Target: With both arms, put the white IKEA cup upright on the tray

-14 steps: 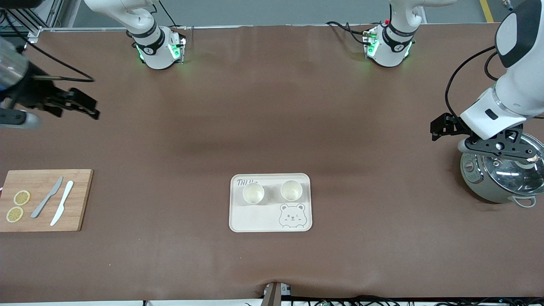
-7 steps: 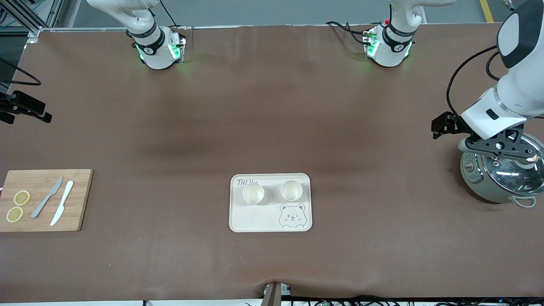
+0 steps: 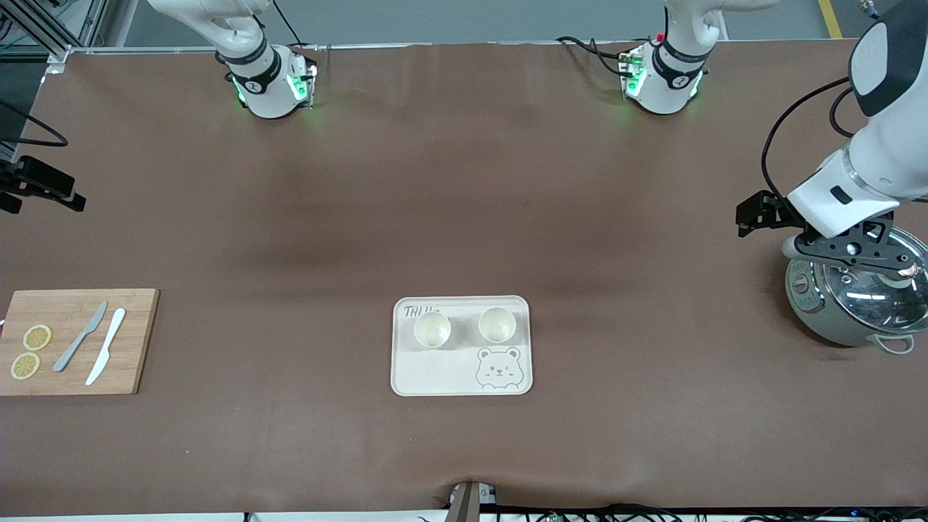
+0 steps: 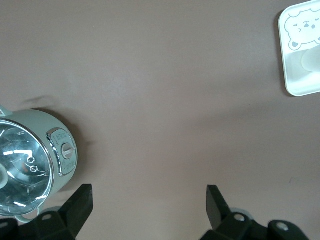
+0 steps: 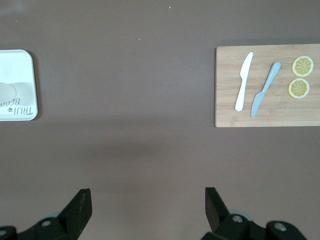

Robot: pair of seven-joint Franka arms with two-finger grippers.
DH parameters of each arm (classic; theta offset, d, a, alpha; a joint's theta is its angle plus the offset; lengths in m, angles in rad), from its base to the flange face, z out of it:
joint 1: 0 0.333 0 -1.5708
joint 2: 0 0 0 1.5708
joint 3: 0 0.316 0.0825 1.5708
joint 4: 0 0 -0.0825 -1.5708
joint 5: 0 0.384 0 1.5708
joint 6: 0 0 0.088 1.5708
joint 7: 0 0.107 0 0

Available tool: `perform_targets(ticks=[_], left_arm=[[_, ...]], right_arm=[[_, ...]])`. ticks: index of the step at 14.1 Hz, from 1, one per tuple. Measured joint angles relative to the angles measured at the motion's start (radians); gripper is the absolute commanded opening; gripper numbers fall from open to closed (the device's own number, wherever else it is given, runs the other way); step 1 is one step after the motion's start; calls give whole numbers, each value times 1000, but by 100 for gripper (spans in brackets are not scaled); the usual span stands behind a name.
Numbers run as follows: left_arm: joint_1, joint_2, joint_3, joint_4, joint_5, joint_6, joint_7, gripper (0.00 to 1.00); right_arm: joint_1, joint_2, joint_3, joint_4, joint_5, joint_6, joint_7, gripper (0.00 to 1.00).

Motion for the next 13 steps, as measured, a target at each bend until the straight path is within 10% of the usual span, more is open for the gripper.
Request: perform_targets(ticks=[13], left_arm=[[1, 0, 0, -1, 0, -2, 0, 100]], right_arm=[[0, 5, 11, 12, -43, 7, 0, 100]])
